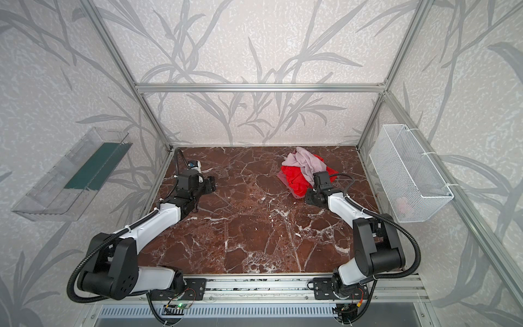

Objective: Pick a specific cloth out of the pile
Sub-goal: 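Reach the right gripper into the cloth pile and close on the pink shirt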

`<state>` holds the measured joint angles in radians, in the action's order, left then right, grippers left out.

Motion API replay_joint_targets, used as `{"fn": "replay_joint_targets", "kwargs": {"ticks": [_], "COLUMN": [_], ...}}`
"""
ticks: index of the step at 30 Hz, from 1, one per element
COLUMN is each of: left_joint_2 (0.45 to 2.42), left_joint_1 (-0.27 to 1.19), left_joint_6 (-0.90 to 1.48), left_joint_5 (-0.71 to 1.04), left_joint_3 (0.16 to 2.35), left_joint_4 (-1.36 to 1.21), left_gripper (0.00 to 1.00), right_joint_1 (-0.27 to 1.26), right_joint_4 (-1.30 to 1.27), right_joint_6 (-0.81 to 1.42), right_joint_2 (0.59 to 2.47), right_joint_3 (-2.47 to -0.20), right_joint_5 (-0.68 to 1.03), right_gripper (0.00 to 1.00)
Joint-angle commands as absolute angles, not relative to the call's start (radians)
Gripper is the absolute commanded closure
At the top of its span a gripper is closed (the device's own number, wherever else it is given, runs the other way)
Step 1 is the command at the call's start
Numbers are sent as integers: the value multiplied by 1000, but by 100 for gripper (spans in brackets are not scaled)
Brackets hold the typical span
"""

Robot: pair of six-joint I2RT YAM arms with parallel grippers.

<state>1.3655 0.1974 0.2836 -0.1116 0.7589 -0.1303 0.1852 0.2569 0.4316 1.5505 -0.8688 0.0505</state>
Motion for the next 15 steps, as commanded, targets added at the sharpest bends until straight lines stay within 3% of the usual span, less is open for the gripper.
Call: {"fn": "replay_joint_targets", "kwargs": {"ticks": [1,15], "left_joint_2": [1380,1415], "left_joint_1": [202,202], "left_joint_6": [283,272], "left_joint_5": [-125,-132], "left_joint_3": [787,810], "left_joint_4": [-124,-120], "left_gripper": [27,27], "right_joint_1": [171,161], "right_joint_4": [228,172], "right_joint_6": [451,466], "right_joint_2": [1598,1686], "right_joint_3": [-895,-955], "right_joint_5": [67,89], "right_gripper": [66,64]}}
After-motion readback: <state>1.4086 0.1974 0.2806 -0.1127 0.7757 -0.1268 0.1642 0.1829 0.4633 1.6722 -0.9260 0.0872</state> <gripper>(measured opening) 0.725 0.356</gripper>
